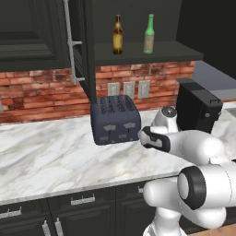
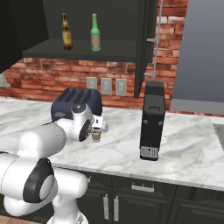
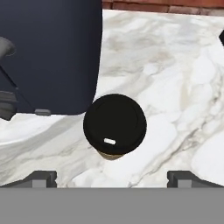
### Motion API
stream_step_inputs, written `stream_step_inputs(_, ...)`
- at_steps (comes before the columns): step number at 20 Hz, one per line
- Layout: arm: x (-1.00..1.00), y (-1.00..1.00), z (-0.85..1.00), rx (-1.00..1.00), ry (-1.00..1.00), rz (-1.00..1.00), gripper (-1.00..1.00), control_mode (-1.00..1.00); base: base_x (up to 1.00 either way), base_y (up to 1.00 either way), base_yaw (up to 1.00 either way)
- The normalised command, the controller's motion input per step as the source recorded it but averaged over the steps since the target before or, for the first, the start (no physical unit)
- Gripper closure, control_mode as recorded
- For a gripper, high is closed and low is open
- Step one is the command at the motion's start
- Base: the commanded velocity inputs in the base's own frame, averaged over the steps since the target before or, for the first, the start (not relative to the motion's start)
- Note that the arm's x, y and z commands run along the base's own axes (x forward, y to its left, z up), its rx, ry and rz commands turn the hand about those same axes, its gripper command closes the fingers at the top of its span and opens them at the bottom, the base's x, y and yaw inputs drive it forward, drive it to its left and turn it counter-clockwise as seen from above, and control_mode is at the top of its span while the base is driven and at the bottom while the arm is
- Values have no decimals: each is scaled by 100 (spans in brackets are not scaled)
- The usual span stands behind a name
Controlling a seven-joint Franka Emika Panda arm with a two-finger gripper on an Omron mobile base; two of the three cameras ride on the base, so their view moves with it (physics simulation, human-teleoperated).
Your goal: Sort all alcoholic drinks to one cabinet, and non-alcoholic drinks to the other.
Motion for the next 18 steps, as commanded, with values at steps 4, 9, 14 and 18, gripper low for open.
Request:
stream_step_inputs(4,13,0,-8,0,2,0,-100,-100,0,0,0)
stream_step_inputs(9,12,0,-19,1,6,0,-100,-100,0,0,0)
stream_step_inputs(14,13,0,-16,1,2,0,-100,-100,0,0,0)
stream_step_inputs(18,14,0,-4,2,0,0,-100,-100,0,0,0)
